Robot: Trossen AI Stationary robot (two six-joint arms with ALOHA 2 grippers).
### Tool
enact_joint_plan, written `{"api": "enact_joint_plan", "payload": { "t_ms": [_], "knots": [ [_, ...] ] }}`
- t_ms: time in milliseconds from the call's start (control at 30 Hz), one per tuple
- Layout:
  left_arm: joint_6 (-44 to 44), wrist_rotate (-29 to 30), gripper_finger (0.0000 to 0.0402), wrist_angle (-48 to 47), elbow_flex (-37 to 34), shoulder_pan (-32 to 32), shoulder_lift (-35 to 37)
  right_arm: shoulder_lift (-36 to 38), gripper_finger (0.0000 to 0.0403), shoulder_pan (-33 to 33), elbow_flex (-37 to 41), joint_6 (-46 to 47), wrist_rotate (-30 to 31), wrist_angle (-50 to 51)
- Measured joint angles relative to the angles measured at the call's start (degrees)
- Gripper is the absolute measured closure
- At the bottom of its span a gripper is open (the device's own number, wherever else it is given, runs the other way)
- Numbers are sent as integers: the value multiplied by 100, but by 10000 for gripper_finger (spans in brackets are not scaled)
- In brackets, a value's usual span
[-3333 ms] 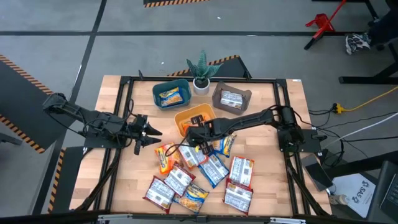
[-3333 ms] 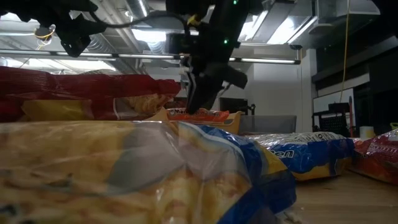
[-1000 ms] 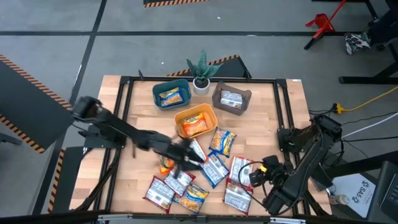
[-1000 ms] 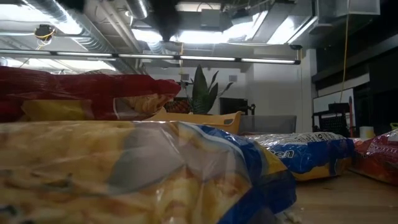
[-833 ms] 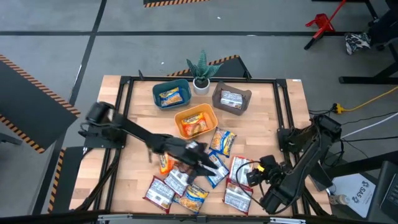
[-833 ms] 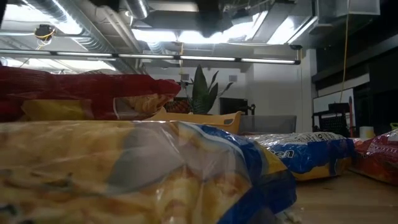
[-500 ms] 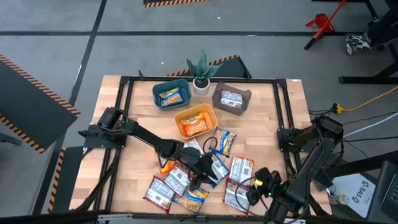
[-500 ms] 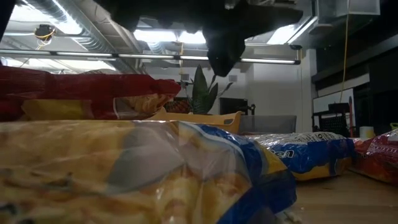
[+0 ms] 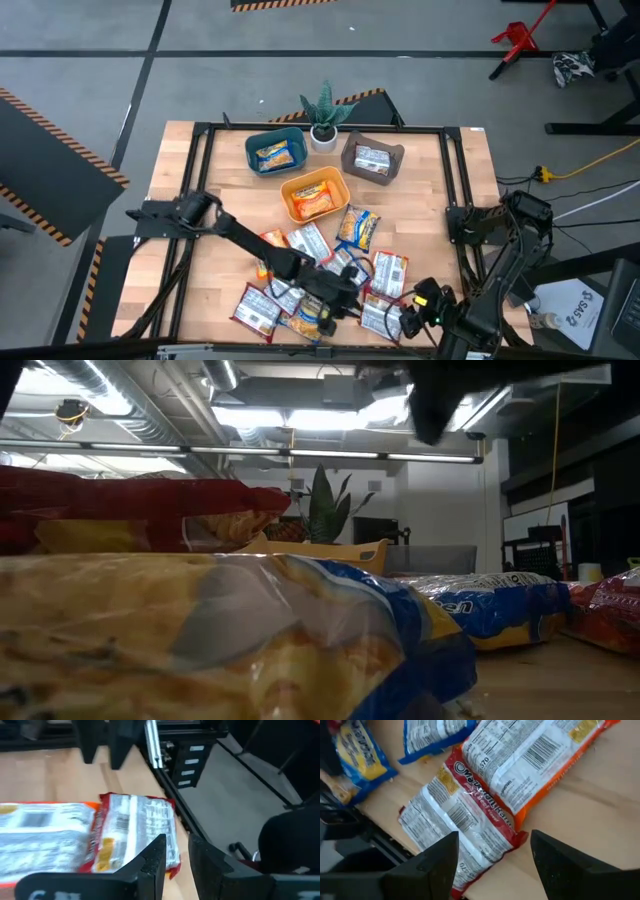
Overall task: Sort Maruchan noodles
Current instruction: Put the right red noodle pack into the black bin
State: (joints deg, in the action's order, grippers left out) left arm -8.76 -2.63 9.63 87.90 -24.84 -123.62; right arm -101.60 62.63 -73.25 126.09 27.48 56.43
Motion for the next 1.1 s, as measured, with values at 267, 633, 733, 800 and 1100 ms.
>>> {"api": "enact_joint_plan", "payload": {
  "t_ms": [267,633,733,800,1100],
  "knots": [
    [40,-134,352,328,425,-14,-654,0,173,302,0,400,20,36],
    [145,357,388,259,431,98,-917,-346,173,297,-2,380,16,-145],
    [247,428,394,255,431,96,-924,-406,173,297,-2,378,-4,-180],
    [298,473,397,261,431,94,-922,-422,173,297,-2,378,0,-199],
    [492,529,399,326,431,78,-922,-422,173,297,-2,373,42,-234]
  ]
}}
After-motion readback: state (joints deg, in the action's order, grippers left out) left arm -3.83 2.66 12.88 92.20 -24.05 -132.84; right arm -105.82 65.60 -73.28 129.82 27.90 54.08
